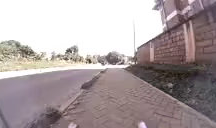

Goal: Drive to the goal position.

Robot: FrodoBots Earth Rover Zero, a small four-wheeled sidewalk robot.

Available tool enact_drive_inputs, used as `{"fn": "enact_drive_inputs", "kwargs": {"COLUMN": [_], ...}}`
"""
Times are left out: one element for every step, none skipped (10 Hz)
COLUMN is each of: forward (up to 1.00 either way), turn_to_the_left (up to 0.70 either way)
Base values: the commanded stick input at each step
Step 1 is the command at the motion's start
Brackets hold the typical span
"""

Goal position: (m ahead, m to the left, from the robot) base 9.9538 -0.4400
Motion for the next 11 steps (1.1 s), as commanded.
{"fn": "enact_drive_inputs", "kwargs": {"forward": [1.00, 1.00, 1.00, 1.00, 1.00, 1.00, 1.00, 1.00, 1.00, 1.00, 1.00], "turn_to_the_left": [0.00, 0.00, 0.00, 0.00, 0.00, 0.00, 0.00, 0.00, 0.00, 0.00, 0.00]}}
